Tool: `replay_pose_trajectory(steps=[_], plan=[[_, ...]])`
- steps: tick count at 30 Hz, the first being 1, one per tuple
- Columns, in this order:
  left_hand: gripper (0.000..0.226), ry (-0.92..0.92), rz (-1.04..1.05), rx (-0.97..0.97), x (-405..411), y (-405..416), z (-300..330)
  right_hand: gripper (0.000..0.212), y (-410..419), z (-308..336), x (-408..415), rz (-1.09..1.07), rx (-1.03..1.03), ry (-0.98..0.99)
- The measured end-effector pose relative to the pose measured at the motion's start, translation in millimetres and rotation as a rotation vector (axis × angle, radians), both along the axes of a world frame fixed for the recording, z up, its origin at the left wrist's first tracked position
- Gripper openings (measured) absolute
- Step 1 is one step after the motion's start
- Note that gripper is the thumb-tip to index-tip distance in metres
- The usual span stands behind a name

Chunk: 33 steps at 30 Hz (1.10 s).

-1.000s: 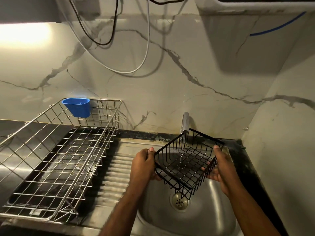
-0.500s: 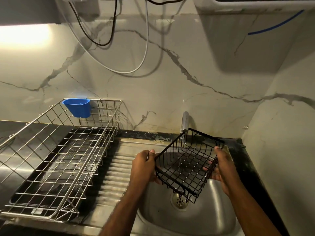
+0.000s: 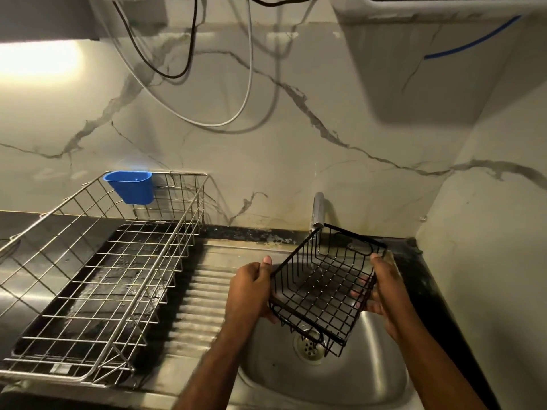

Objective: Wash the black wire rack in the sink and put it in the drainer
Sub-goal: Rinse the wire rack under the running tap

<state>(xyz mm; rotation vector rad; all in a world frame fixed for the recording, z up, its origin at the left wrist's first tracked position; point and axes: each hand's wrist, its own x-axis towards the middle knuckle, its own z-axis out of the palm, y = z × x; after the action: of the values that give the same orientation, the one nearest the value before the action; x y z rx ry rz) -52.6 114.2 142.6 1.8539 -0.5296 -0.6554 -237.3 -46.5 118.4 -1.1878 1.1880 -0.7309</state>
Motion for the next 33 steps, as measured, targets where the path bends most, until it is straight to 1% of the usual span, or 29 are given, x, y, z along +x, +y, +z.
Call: replay_pose_trajectory(steps=[4, 5, 19, 23, 27, 31, 33], plan=[[0.042, -0.022, 0.011, 0.004, 1.2, 3.3, -1.4, 0.012, 5.1, 5.3, 2.3, 0.017, -0.01, -0.004], [0.042, -0.026, 0.014, 0.001, 1.7, 4.1, -2.2, 0.012, 6.5, 7.7, 3.3, 0.02, -0.012, -0.01], [0.048, -0.115, 0.074, 0.015, 2.8, 7.0, -6.9, 0.013, 12.9, 10.0, 3.5, 0.055, -0.024, -0.045], [0.056, -0.159, 0.094, 0.04, 3.8, 7.8, -9.6, 0.013, 15.6, 12.1, 4.0, 0.057, -0.027, -0.043], [0.061, -0.122, 0.08, 0.042, 3.4, 8.9, -14.2, 0.012, 16.6, 11.2, 3.0, 0.049, -0.025, -0.043], [0.058, -0.141, 0.084, 0.058, 1.3, 9.1, -12.4, 0.012, 17.1, 9.4, 2.2, 0.051, -0.027, -0.046], [0.055, -0.122, 0.072, 0.055, -0.9, 8.9, -10.4, 0.012, 16.9, 7.2, 1.7, 0.04, -0.022, -0.049]])
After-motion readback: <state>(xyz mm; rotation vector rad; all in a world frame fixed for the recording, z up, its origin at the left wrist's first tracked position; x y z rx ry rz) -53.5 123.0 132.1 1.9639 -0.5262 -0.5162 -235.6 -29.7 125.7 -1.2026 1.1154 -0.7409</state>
